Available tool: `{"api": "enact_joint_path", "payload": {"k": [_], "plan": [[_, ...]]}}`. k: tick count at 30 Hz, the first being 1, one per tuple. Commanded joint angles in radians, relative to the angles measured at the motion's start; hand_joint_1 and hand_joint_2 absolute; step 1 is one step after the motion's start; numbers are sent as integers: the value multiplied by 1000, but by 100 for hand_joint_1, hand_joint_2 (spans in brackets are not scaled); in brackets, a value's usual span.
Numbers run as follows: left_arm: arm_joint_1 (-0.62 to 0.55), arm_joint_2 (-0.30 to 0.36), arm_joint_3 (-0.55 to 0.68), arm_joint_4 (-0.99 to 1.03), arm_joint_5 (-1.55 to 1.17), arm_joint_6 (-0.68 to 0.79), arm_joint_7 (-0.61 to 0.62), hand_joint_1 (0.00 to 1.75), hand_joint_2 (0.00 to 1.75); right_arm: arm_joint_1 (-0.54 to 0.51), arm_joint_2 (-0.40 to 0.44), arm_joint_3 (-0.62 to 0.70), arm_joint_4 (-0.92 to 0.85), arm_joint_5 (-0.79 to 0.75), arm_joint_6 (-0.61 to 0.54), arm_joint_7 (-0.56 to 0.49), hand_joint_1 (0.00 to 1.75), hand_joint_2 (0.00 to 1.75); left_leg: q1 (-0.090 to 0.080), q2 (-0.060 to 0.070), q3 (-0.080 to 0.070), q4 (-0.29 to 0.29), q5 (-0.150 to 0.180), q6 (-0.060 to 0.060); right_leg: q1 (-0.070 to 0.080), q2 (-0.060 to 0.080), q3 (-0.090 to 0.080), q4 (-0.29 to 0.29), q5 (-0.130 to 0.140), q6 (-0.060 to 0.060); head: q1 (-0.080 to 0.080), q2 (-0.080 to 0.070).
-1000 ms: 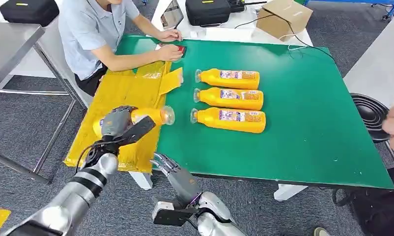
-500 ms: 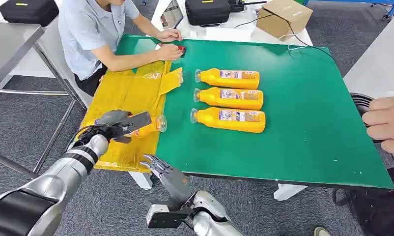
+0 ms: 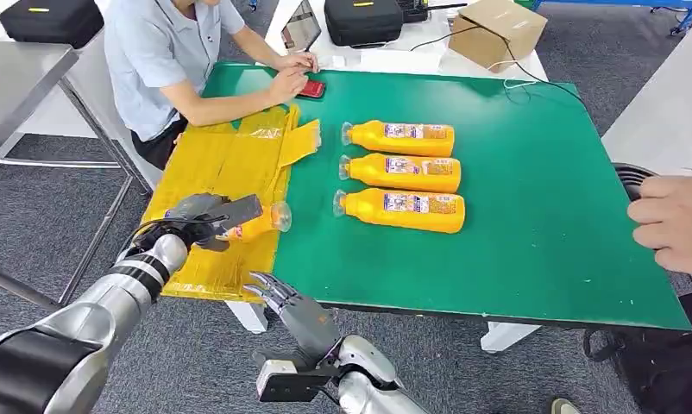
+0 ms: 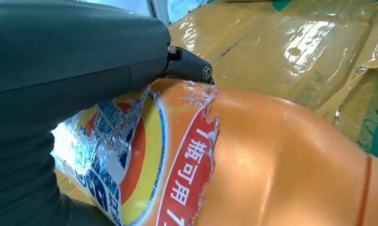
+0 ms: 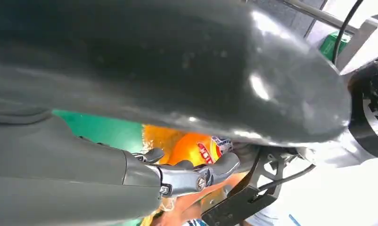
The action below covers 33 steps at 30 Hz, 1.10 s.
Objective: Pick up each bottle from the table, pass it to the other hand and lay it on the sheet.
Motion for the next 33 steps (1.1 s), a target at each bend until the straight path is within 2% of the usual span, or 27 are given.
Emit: {"api": "enact_joint_path", "payload": {"k": [1,2,3,8,15,20,25,27,28,29,33], "plan": [[2,-1,17,78,8,-17,-21,117,175,-36,-22,34,40,-12,10,-3,0,0,0,2,4,-1,-1,0,0,1,3,-1,0,-1,0,0],[7,-3,10,76,0,-12,-28,56,175,-36,-22,35,41,-12,7,-4,0,0,0,2,4,-2,-1,0,0,1,4,-1,0,-1,0,0],[7,-3,7,78,-3,-13,-29,3,175,-37,-22,35,42,-12,6,-4,0,0,0,2,4,-2,-1,0,0,1,3,-1,0,-1,0,0],[29,-4,-3,84,-11,-28,-30,0,175,-35,-22,31,52,-23,-7,-7,0,0,0,2,4,-2,-1,0,0,1,4,-2,0,-1,0,0],[63,-5,37,61,43,-17,-116,0,175,-37,-23,31,66,-22,-23,-16,0,0,0,2,4,-2,-1,0,0,1,3,-1,0,-1,0,0],[91,-33,51,6,65,82,-183,0,175,-32,-27,29,64,-20,-30,-13,0,0,-1,1,2,-1,0,0,0,0,2,-1,0,-1,0,0],[161,-67,106,-110,158,179,-306,0,175,-23,-32,30,60,-17,-32,-13,0,0,-1,-1,4,-2,0,0,0,-3,5,-2,-1,-1,0,0],[198,-74,138,-176,227,172,-370,0,175,-22,-31,31,62,-17,-37,-15,0,0,-1,0,2,-1,0,0,0,-1,2,-1,-1,-1,0,0],[253,-76,176,-269,319,172,-528,0,175,-24,-29,35,64,-21,-30,-28,0,0,-1,0,0,-1,0,0,0,-1,1,-1,0,0,0,0],[278,-90,218,-306,402,107,-544,0,175,-24,-27,33,66,-24,-34,-27,0,0,-1,1,3,-1,-1,0,0,-1,3,-2,-1,-1,0,0],[331,-84,215,-418,436,104,-554,0,175,-26,-25,36,74,-25,-39,-31,0,0,-1,1,1,-1,-1,0,0,0,1,-1,-1,-1,0,0]]}}
